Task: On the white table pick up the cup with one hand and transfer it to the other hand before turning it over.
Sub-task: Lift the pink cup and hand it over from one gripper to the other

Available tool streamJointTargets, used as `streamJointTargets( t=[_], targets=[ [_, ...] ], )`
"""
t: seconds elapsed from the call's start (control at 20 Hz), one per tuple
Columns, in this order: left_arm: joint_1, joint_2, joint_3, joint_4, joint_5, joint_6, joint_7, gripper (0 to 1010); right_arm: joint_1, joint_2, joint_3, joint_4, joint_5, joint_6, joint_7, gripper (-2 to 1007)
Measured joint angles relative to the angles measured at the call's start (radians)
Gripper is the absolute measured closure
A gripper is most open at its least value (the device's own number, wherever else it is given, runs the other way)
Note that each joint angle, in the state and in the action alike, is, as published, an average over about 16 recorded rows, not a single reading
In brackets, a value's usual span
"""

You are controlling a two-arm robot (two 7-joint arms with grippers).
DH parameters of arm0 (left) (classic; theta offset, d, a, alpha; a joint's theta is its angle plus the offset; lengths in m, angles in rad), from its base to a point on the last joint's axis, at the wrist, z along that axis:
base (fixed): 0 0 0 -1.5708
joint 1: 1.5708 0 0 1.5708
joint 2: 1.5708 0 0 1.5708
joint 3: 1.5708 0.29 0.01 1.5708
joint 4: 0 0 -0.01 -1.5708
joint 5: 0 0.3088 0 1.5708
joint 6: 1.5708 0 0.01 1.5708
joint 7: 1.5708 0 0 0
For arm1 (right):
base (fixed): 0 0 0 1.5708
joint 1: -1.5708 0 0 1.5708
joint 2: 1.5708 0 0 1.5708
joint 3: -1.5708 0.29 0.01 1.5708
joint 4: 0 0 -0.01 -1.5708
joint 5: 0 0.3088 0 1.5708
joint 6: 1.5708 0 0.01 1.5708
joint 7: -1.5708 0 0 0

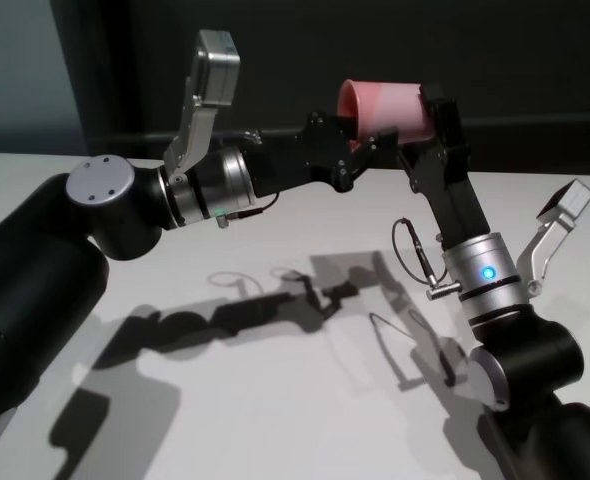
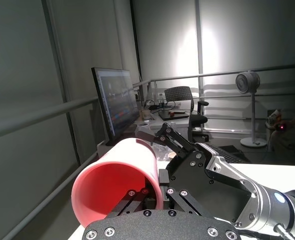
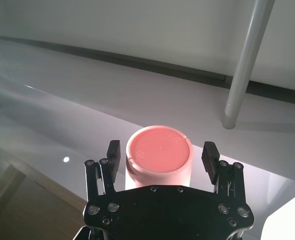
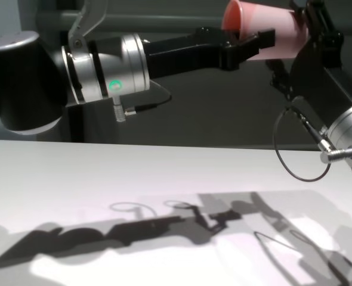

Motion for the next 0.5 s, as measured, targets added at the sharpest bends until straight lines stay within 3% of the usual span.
streamJointTargets(
  t=[0.5],
  targets=[
    [0.000,0.000,0.000,0.000,0.000,0.000,0.000,963,0.000,0.000,0.000,0.000,0.000,0.000,0.000,136]
  ],
)
